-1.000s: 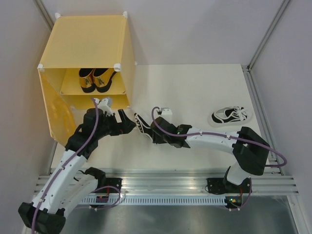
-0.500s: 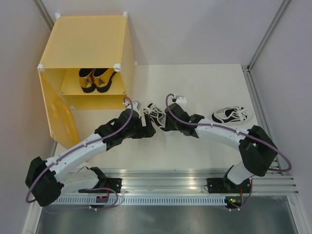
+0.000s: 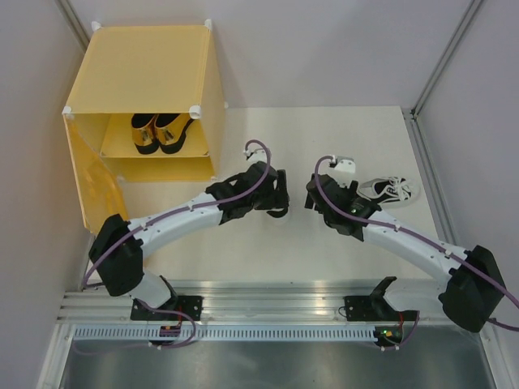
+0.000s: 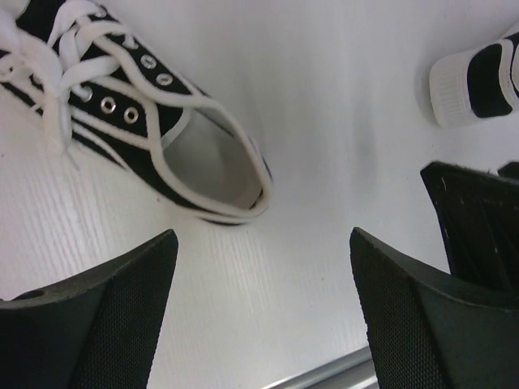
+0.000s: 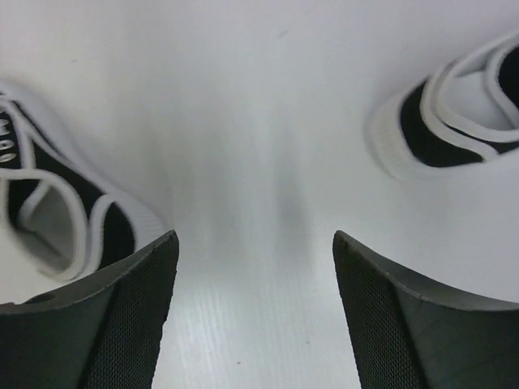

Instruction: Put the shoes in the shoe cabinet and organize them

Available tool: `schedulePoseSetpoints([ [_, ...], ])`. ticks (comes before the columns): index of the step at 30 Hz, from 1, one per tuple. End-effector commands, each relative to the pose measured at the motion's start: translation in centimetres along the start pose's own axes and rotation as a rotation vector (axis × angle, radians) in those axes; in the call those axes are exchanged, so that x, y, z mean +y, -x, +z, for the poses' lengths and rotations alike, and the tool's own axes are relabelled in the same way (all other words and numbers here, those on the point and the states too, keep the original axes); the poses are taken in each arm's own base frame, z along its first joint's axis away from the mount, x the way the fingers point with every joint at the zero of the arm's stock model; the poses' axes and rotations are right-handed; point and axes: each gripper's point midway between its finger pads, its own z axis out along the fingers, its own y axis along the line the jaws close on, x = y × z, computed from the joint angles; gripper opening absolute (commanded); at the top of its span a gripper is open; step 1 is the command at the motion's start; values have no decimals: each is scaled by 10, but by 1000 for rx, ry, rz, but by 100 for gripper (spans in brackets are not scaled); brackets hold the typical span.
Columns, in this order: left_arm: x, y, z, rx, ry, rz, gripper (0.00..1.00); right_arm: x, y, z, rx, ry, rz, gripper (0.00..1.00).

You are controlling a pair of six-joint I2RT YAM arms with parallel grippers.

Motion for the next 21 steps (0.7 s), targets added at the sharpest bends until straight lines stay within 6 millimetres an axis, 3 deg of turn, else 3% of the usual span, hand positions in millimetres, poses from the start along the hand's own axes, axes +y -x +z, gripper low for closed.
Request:
schedulePoseSetpoints([
  [1, -22, 15, 17, -41, 42, 42, 89, -56, -9, -2, -28, -183, 3, 82],
  [4, -34, 21, 27, -39, 65, 78, 87, -75, -15, -6, -41, -210, 37, 83],
  [5, -28, 12, 37, -5, 100, 98, 87, -79, -15, -8, -49, -214, 56, 83],
  [11, -26, -6, 59, 53, 142, 127, 79, -104, -15, -17, -99, -243, 99, 85],
  [17, -22, -33, 78, 146, 182, 197, 74, -108, -22, -16, -90, -235, 100, 86],
  [18, -14, -42, 80, 179, 211, 214, 72, -108, -23, -16, -87, -233, 101, 86],
  [21, -6, -48, 78, 206, 236, 232, 67, -106, -26, -13, -74, -231, 98, 86],
])
